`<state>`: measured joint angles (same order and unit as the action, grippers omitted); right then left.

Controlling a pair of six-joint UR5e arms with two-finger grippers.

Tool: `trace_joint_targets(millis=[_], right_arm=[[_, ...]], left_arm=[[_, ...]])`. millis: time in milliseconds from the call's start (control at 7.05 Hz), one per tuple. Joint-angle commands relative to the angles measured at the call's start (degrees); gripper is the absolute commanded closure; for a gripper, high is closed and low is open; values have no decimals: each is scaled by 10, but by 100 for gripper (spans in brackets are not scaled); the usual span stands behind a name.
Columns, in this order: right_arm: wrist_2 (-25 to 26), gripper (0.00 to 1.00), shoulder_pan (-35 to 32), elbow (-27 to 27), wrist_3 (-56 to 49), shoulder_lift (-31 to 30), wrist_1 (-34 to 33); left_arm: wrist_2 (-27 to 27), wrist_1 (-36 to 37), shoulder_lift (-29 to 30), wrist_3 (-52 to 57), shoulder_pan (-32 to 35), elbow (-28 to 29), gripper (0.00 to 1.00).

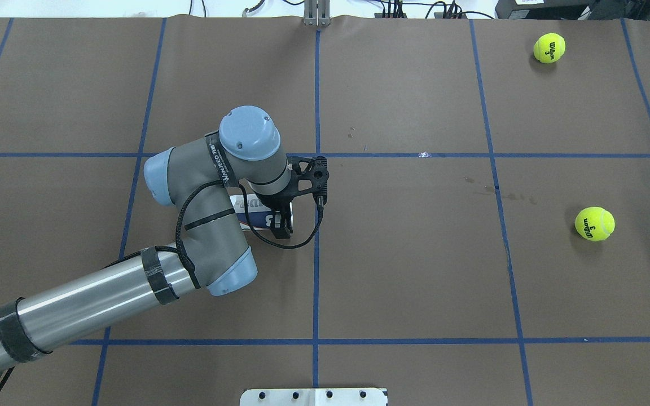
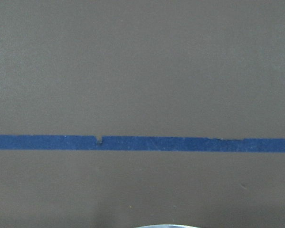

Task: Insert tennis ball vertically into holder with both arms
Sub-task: 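Grasp the can's open end with the left gripper, then lift and rotate the can upright with the left gripper, set it down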

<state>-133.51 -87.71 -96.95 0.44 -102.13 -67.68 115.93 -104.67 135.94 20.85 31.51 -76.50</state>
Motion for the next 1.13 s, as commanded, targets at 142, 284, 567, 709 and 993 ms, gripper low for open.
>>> trace_joint_targets(millis=[142,284,567,709,993], right_arm=[[0,0,0,0,0,0,0],[0,0,0,0,0,0,0],[0,0,0,0,1,0,0],[0,0,0,0,0,0,1],[-1,0,0,-1,1,0,1]], left_arm=[[2,1,0,3,6,-21,31],[2,3,1,-2,9,-54,30],[5,-4,3,-30,17,-103,30],[6,-66,5,-75,17,-111,30],[6,-273,-1,-209,15,-92,31]])
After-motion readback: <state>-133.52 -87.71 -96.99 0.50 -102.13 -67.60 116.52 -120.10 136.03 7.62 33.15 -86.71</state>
